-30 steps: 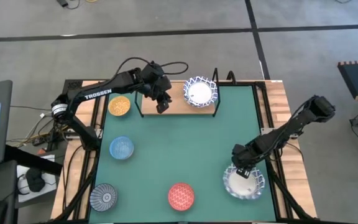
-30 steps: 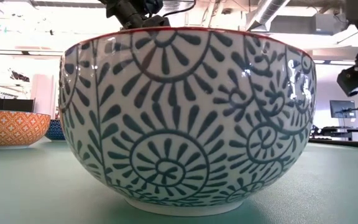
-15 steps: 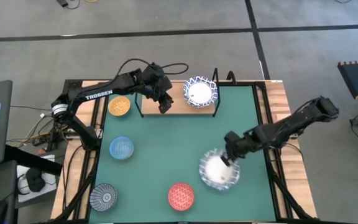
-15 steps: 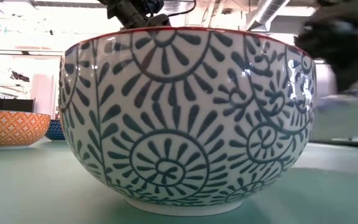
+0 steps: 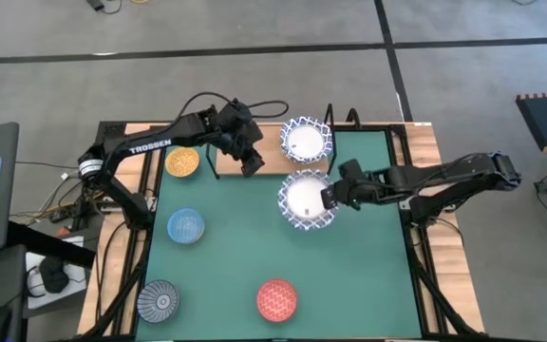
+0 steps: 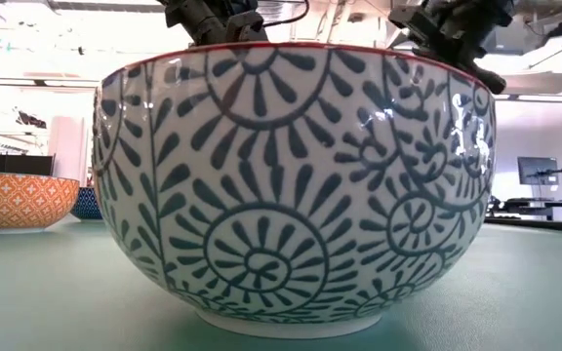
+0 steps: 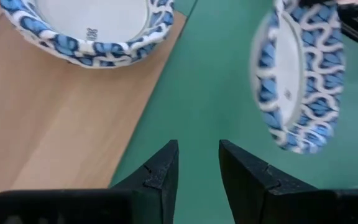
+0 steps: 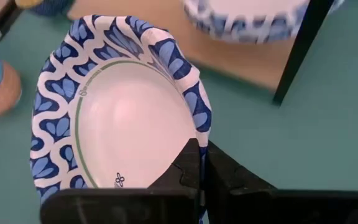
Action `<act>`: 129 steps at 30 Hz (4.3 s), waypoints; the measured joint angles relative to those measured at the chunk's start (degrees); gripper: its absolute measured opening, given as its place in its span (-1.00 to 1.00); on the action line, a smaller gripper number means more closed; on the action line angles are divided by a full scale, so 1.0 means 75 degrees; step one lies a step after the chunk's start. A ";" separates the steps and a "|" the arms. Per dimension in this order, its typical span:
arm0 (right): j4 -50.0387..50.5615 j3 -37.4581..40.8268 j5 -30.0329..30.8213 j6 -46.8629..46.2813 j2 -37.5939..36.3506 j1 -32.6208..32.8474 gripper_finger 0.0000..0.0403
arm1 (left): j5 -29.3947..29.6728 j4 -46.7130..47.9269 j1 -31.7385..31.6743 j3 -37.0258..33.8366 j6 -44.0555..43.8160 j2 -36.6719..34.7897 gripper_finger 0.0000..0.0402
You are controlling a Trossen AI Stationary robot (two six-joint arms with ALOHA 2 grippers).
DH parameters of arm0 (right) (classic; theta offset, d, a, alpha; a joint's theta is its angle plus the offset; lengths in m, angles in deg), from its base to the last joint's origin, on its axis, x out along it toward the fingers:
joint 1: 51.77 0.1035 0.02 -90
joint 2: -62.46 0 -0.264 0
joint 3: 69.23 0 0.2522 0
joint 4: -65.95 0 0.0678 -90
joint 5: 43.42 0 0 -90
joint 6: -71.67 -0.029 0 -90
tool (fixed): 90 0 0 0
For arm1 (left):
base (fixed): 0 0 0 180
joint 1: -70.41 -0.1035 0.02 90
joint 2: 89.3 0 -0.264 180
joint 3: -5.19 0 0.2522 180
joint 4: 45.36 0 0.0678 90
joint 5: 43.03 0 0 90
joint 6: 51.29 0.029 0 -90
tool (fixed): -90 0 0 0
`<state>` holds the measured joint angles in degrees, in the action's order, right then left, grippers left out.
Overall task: Place and stack bowls onto a shelf
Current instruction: Stack the white bowl on top of the other white bowl on the shelf
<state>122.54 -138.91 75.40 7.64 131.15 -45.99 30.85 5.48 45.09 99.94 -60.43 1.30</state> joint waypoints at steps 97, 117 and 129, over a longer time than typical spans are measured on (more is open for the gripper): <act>0.2335 -0.3148 0.1445 0.0258 -0.0003 0.0175 -0.22 | 0.1006 -0.2846 -0.1014 0.1157 -0.1516 0.3082 -0.28; 0.2349 -0.3148 0.1343 0.0239 -0.0003 0.0175 -0.22 | 0.2313 -0.3359 -0.1218 0.1378 -0.0148 0.2423 -0.31; 0.2338 -0.3130 0.1346 0.0354 0.0084 0.0099 -0.22 | 0.1727 -0.2798 -0.1209 0.0740 -0.0159 0.2186 -0.31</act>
<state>140.07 -162.39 85.50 10.30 131.78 -45.25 43.80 -15.50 36.02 105.49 -61.62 17.70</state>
